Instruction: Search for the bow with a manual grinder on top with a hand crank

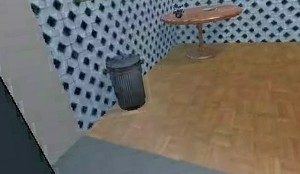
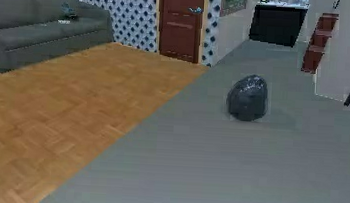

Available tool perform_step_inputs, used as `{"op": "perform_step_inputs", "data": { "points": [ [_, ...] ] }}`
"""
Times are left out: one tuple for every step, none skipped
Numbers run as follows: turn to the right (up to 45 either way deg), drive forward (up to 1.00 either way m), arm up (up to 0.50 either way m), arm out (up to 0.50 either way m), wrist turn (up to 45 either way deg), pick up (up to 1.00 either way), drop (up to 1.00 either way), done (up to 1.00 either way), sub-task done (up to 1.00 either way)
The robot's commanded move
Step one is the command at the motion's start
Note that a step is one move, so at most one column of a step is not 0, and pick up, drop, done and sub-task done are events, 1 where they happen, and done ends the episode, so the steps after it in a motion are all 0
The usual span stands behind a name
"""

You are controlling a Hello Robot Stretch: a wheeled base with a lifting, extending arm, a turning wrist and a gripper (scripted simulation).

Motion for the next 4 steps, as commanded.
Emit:
{"op": "perform_step_inputs", "data": {
  "points": [
    [45.0, 0.00, 0.00, 0.00, 0.0, 0.00, 0.00, 0.00, 0.00],
    [45.0, 0.00, 0.00, 0.00, 0.0, 0.00, 0.00, 0.00, 0.00],
    [3.0, 0.00, 0.00, 0.00, 0.0, 0.00, 0.00, 0.00, 0.00],
    [0.0, 1.00, 0.00, 0.00, 0.0, 0.00, 0.00, 0.00, 0.00]
  ]
}}
